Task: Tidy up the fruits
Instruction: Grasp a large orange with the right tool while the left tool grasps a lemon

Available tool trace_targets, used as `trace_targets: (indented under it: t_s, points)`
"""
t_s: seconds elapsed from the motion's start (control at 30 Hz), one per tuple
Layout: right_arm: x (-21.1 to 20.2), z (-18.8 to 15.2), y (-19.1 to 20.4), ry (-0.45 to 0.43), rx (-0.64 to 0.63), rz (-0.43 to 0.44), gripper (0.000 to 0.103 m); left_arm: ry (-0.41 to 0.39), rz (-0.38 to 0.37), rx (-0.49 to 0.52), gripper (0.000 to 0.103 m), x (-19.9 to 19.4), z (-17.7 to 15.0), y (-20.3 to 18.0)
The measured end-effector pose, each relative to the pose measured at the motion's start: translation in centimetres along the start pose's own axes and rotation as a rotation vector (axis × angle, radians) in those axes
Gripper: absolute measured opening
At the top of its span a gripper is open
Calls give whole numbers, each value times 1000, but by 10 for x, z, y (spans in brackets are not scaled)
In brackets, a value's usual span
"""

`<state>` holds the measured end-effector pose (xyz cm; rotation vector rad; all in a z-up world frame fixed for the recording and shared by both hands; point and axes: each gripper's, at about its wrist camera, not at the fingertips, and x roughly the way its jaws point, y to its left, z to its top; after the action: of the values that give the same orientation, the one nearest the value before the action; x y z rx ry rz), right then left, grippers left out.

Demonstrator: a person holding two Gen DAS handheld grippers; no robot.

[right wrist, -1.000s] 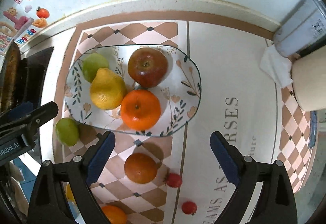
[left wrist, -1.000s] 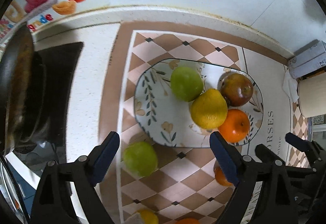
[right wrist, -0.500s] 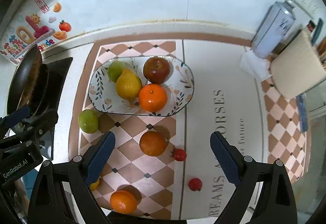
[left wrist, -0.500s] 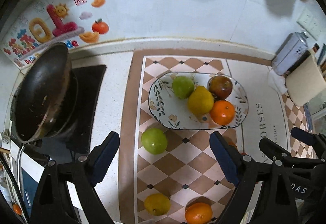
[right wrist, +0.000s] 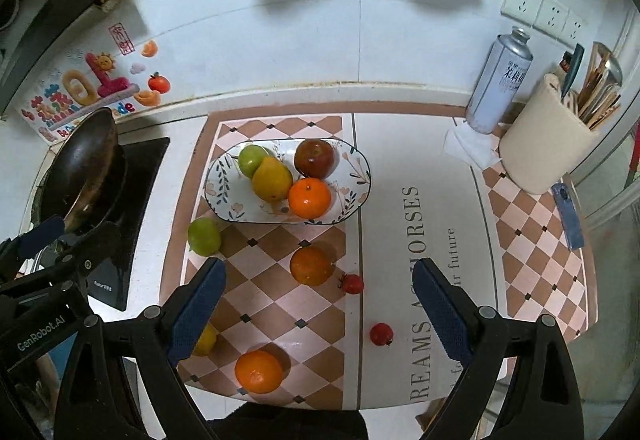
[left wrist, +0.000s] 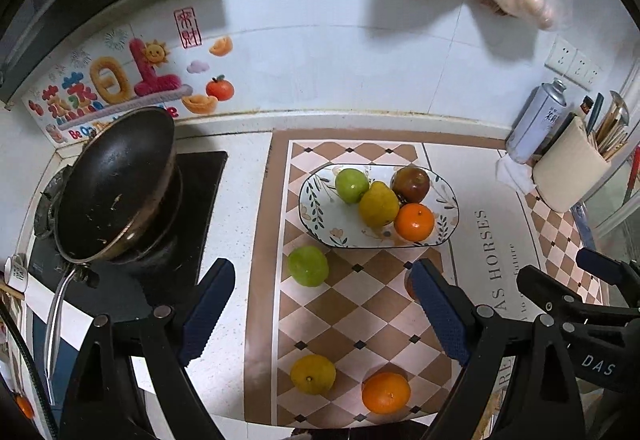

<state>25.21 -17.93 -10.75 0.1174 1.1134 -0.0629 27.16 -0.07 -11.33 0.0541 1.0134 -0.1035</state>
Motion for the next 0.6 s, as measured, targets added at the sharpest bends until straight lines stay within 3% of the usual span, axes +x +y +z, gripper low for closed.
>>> trace_targets:
  t_s: [0.13,0.23,0.33,0.47,0.6]
  points:
    - [-6,-7,4,0,14,39,96,-3,-7,-10,90,-8,-5,4]
    - [9,-15,7,64,8,91,96,35,-11,-26,90,1,-13,11]
    - [48,-33,14,203,-15,150,96,147,-11,-34,90,32,-30,20]
    - [126,-75,26,479,-28,264,96,328,-15,-78,90,84,-60,36]
    - [183,-112,40,659,-46,300,96,471,-25,-133,90,123,-87,50]
